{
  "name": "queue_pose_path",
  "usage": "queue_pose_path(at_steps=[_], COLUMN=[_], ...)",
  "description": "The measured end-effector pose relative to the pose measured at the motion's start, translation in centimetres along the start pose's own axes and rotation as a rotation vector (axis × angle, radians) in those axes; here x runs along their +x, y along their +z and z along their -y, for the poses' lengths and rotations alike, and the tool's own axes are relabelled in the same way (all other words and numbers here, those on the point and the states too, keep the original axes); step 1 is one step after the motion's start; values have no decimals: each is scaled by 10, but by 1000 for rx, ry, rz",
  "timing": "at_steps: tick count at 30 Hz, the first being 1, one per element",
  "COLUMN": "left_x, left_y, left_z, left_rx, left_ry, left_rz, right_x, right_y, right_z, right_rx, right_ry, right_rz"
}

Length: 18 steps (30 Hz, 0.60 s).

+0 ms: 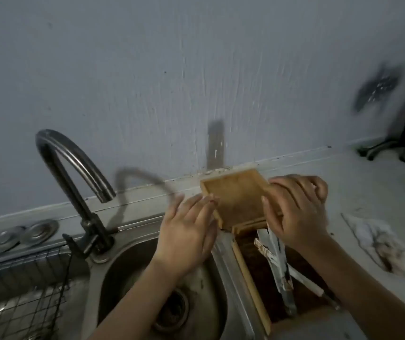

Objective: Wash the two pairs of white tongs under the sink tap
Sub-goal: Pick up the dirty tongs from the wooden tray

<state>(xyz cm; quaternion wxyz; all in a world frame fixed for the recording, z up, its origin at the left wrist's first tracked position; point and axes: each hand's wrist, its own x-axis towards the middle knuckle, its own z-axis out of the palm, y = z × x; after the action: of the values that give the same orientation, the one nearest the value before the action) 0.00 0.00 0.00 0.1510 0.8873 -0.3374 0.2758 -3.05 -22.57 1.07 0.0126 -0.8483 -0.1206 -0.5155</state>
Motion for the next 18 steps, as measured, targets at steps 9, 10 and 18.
queue_pose_path(at_steps=[9,10,18], left_x=[-29,-34,-59], left_y=[78,83,107], left_z=[-38,-41,-49], left_rx=[-143,-141,-152], left_ry=[158,177,311], left_rz=[300,326,431], right_x=[-100,-110,-143], right_y=[-12,-13,-18], right_z=[-4,-3,19], right_rx=[180,180,45], right_ry=[660,744,805], right_rz=[645,708,997])
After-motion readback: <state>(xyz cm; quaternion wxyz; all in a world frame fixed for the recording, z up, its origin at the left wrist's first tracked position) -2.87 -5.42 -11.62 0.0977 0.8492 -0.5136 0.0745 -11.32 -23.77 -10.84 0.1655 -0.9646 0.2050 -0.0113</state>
